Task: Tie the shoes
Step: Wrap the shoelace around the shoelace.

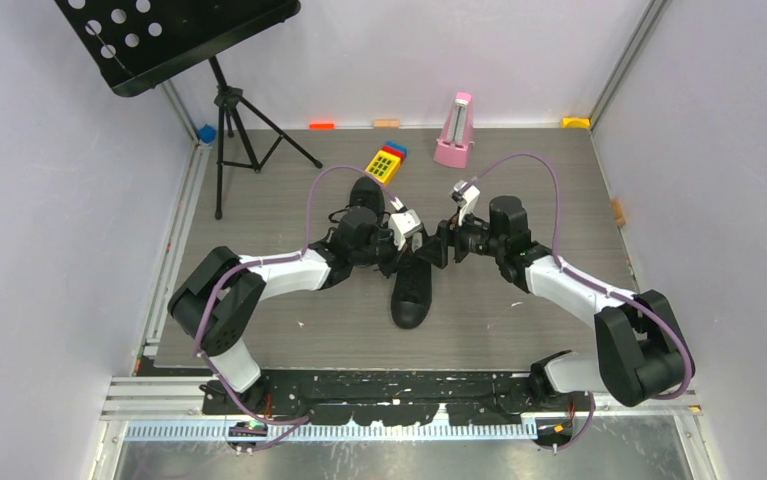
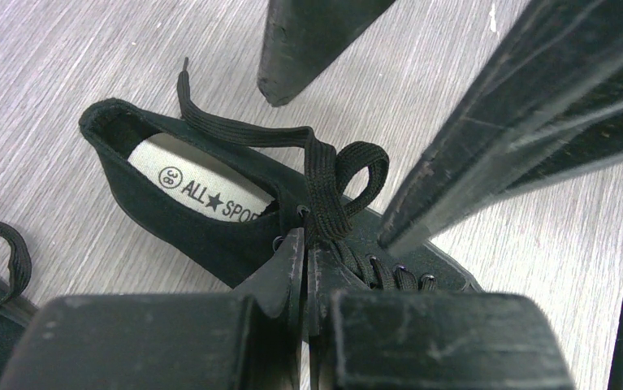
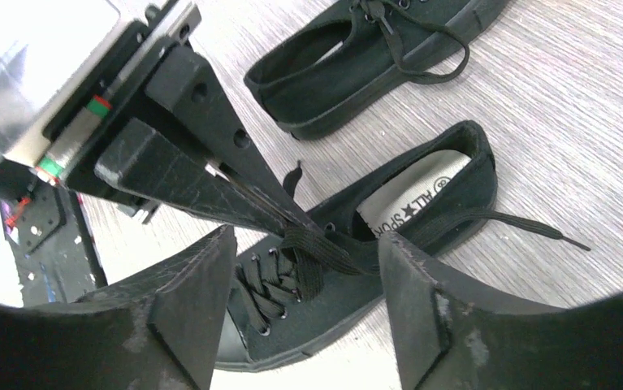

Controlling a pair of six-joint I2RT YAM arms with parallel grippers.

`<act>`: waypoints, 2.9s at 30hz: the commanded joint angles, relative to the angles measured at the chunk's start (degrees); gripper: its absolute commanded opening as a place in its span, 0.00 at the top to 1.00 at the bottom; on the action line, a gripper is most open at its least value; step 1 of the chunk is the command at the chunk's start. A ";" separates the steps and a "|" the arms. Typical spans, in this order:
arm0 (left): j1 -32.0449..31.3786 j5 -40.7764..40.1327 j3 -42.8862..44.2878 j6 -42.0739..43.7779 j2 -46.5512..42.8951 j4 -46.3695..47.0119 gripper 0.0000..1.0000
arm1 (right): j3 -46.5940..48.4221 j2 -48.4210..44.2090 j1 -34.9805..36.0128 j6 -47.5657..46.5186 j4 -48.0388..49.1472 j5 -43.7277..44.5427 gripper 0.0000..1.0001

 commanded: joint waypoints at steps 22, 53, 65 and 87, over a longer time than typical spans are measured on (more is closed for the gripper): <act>-0.15 0.63 2.05 -0.33 -0.93 -0.24 1.00 | 4.69 4.80 0.68 -8.02 -3.65 -5.95 0.47; -0.12 -9.47 1.09 -2.32 -2.73 -0.86 0.95 | 11.10 9.96 0.96 2.04 -6.87 -2.68 0.97; -0.04 -15.58 0.27 -5.42 -4.24 -1.94 0.67 | 11.28 10.87 0.79 7.48 -7.60 -2.19 1.00; -0.55 -7.37 0.46 -19.67 -7.41 -7.17 1.00 | 11.45 11.46 0.60 10.40 -6.21 -3.81 1.00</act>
